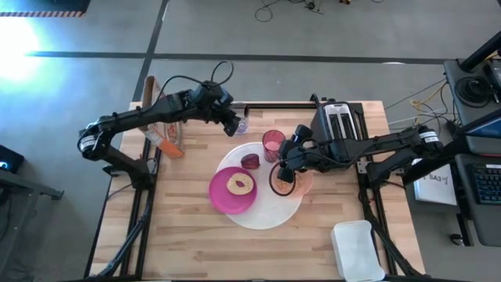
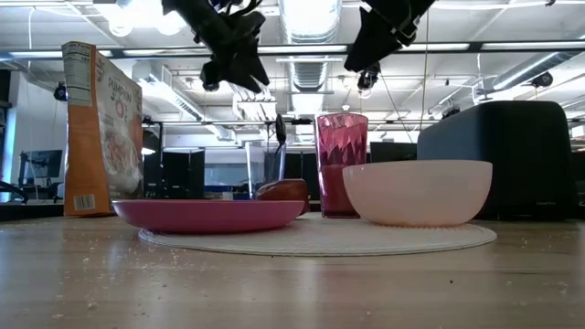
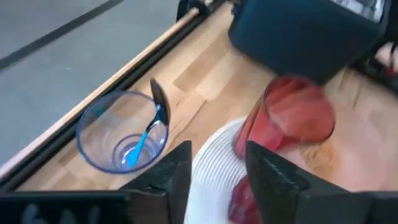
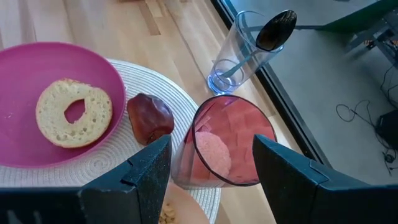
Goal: Arrange a breakfast setting
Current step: Put the blue spoon on the right side of the white place mat
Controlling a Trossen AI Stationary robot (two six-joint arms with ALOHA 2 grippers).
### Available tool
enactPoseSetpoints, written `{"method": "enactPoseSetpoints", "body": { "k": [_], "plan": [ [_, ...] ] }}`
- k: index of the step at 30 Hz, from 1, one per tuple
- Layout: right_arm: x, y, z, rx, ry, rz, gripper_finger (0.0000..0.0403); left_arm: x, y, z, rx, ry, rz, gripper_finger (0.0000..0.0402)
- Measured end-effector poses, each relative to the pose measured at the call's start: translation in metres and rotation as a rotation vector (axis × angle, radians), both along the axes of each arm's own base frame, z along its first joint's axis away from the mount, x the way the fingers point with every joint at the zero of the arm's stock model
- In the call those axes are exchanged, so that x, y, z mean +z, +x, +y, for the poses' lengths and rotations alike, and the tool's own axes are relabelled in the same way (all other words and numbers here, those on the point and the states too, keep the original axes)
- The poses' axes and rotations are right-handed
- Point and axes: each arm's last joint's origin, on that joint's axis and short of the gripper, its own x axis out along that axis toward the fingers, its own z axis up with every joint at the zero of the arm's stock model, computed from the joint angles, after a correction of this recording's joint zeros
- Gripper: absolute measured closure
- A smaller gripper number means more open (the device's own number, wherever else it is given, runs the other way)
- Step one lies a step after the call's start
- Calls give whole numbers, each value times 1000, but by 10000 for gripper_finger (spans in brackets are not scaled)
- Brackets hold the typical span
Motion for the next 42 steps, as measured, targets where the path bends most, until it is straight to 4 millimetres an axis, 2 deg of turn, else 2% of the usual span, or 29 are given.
{"method": "enactPoseSetpoints", "body": {
  "k": [6,14,20,27,30,42],
  "plan": [
    [0,0,0,-1,2,-2,188,-4,0,0,-103,103,49,240],
    [0,0,0,-1,2,-3,188,-18,3,-1,-123,128,37,237],
    [0,1,0,-2,3,-6,188,-43,7,1,52,207,-5,237],
    [0,1,0,-2,3,-8,188,-60,12,3,128,192,-181,237],
    [0,1,0,-2,3,-8,188,-71,15,6,189,197,-197,237],
    [0,1,0,-2,3,-12,188,-86,31,14,225,234,-210,237]
  ]
}}
